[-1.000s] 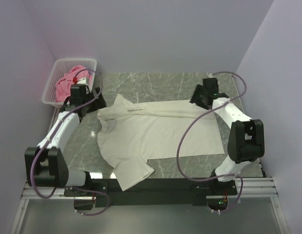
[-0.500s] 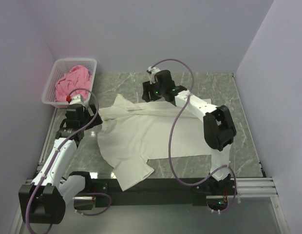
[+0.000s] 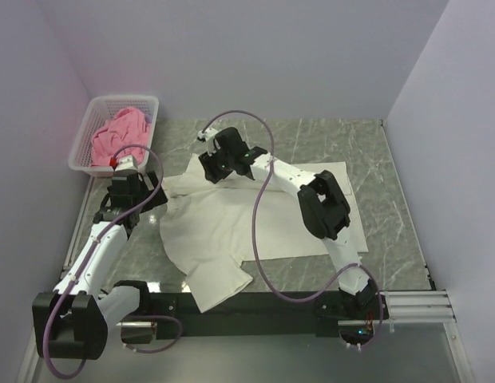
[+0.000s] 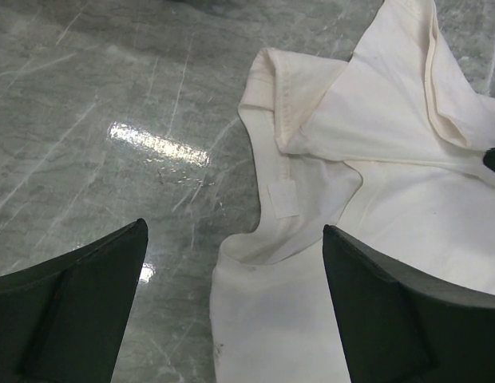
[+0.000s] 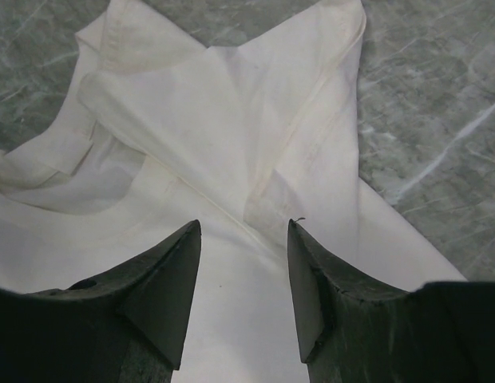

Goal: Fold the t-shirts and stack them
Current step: Fold the tshirt

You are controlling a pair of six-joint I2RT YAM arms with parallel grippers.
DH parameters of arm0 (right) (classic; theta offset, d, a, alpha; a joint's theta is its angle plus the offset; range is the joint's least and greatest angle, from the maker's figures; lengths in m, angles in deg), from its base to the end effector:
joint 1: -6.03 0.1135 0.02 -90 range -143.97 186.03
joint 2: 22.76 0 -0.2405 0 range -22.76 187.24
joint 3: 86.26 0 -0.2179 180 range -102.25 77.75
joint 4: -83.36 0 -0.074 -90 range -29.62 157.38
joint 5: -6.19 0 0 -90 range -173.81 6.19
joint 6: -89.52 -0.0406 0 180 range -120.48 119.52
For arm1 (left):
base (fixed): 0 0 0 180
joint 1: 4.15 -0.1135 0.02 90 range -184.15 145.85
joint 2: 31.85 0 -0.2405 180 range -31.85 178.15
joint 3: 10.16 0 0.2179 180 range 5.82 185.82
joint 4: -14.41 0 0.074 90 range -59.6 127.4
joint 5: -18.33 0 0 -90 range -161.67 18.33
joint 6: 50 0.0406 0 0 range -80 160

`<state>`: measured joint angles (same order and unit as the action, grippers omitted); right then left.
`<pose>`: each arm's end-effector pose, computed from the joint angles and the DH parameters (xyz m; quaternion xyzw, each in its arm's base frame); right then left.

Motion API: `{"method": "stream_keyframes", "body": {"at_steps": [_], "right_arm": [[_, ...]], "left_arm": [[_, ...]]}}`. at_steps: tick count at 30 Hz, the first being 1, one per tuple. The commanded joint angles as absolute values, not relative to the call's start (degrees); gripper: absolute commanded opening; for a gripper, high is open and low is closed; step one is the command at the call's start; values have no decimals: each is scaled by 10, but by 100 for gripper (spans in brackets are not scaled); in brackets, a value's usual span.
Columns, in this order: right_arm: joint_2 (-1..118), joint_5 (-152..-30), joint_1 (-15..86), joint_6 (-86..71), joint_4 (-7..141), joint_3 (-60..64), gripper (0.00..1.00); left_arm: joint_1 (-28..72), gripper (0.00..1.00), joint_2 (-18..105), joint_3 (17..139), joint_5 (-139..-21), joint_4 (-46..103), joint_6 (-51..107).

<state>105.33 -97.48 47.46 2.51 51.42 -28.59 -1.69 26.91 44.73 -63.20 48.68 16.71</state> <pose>0.3497 0.3215 0.2115 -0.3855 0.8053 0.2449 0.3780 0.2025 -0.0027 0.2339 -0.1939 0.8763 -0.0324 0.4399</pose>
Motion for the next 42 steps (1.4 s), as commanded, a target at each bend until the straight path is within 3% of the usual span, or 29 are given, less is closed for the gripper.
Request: {"method": "stream_keyframes", "body": {"at_steps": [1, 13, 18, 42], "right_arm": [[1074, -949, 481, 44, 508, -323, 54], [1130, -926, 487, 71, 478, -385, 45], [1142, -919, 491, 76, 460, -405, 37], [1142, -957, 494, 83, 437, -386, 41]], "left_arm": [[-15, 95, 263, 455, -625, 469, 164], [-16, 95, 259, 456, -638, 470, 163], [-15, 96, 257, 456, -638, 472, 164], [-15, 95, 262, 455, -651, 472, 168]]}}
